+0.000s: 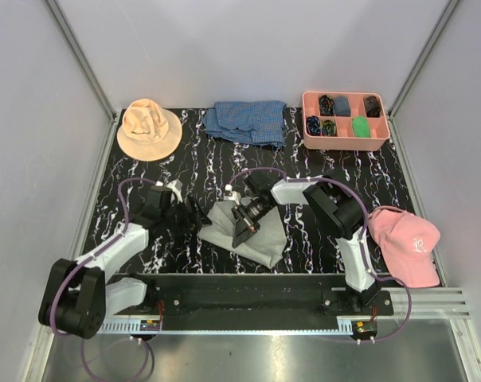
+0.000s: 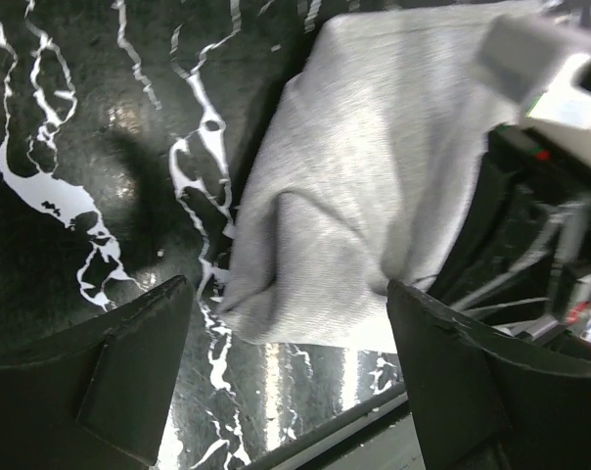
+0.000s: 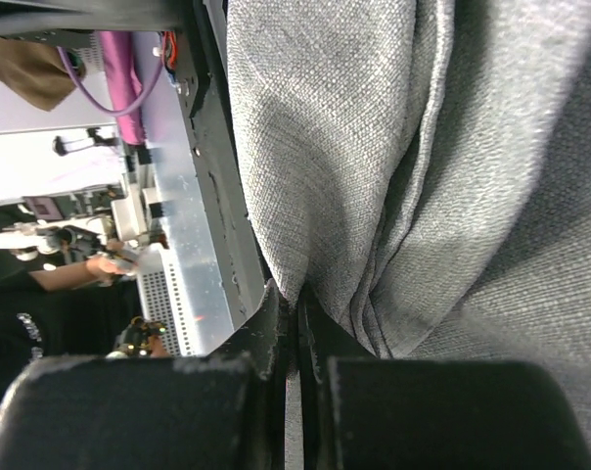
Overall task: Fold the napkin, place the utensils inside, and roll it up
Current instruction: Roll the napkin with the utensil
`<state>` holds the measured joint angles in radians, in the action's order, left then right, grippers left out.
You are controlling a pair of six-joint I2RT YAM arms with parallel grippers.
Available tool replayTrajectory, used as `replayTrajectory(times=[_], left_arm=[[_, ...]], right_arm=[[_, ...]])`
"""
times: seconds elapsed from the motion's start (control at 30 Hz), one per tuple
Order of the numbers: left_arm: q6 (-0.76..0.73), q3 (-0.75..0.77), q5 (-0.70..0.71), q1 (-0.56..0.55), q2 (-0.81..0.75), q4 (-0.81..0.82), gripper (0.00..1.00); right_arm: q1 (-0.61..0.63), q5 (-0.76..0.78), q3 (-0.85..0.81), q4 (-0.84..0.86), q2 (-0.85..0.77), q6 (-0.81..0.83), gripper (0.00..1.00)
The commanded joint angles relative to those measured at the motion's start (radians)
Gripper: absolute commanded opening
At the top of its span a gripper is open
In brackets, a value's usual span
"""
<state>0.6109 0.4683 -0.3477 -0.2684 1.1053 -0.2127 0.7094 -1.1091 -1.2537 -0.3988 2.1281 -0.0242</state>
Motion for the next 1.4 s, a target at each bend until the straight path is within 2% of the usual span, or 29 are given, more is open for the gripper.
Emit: replayTrajectory(times=[0.0, 0.33, 0.47, 0.57, 0.63, 0.67, 0.73, 0.77, 0.87, 0.9, 0.97, 1.0, 1.1, 1.13, 1.2, 1.23, 1.3, 1.33, 1.37], left_arm=[[0.021, 0.007, 0.026, -0.008, 0.063, 0.049, 0.81], [0.024, 0.075, 0.006, -0.022, 0.217, 0.085, 0.73], [0.033, 0.078, -0.004, -0.029, 0.249, 0.098, 0.66], [0.047, 0.073, -0.02, -0.041, 0.278, 0.125, 0.5], [0.056, 0.067, -0.025, -0.054, 0.294, 0.136, 0.44], [0.058, 0.07, -0.025, -0.058, 0.298, 0.139, 0.36], [0.062, 0.075, -0.019, -0.061, 0.306, 0.136, 0.26], [0.067, 0.078, -0.014, -0.061, 0.309, 0.131, 0.16], [0.075, 0.084, -0.017, -0.063, 0.329, 0.127, 0.05], [0.075, 0.087, -0.019, -0.063, 0.335, 0.124, 0.0], [0.073, 0.096, -0.031, -0.064, 0.356, 0.108, 0.0], [0.07, 0.108, -0.034, -0.066, 0.363, 0.101, 0.0], [0.061, 0.136, -0.036, -0.069, 0.387, 0.069, 0.0], [0.059, 0.142, -0.036, -0.069, 0.396, 0.053, 0.0], [0.056, 0.151, -0.04, -0.069, 0.406, 0.042, 0.0], [0.056, 0.159, -0.042, -0.069, 0.413, 0.035, 0.0], [0.056, 0.165, -0.043, -0.069, 0.421, 0.032, 0.0], [0.056, 0.168, -0.045, -0.069, 0.427, 0.029, 0.0], [0.056, 0.17, -0.048, -0.069, 0.43, 0.027, 0.0]], right_arm=[[-0.021, -0.084, -0.042, -0.017, 0.027, -0.003, 0.0], [-0.034, -0.123, -0.035, -0.018, 0.058, 0.004, 0.0], [-0.037, -0.129, -0.036, -0.018, 0.058, 0.006, 0.0], [-0.039, -0.126, -0.036, -0.02, 0.055, 0.007, 0.0], [-0.039, -0.124, -0.036, -0.02, 0.052, 0.009, 0.0], [-0.039, -0.124, -0.036, -0.02, 0.05, 0.007, 0.0], [-0.039, -0.117, -0.038, -0.02, 0.049, 0.009, 0.0], [-0.039, -0.115, -0.038, -0.021, 0.047, 0.009, 0.0], [-0.039, -0.089, -0.039, -0.021, 0.033, 0.003, 0.0], [-0.039, -0.08, -0.042, -0.023, 0.024, -0.003, 0.04], [-0.039, -0.028, -0.046, -0.026, -0.02, -0.023, 0.08], [-0.039, -0.005, -0.049, -0.026, -0.043, -0.032, 0.16], [-0.039, 0.107, -0.05, -0.025, -0.154, -0.059, 0.3], [-0.037, 0.177, -0.049, -0.025, -0.212, -0.065, 0.42], [-0.033, 0.254, -0.03, -0.012, -0.272, -0.077, 0.53], [-0.028, 0.347, -0.023, -0.002, -0.328, -0.072, 0.62], [0.011, 0.447, 0.028, 0.026, -0.378, -0.06, 0.68], [0.028, 0.563, 0.048, 0.055, -0.416, -0.048, 0.71], [0.053, 0.618, 0.091, 0.075, -0.431, -0.043, 0.71]])
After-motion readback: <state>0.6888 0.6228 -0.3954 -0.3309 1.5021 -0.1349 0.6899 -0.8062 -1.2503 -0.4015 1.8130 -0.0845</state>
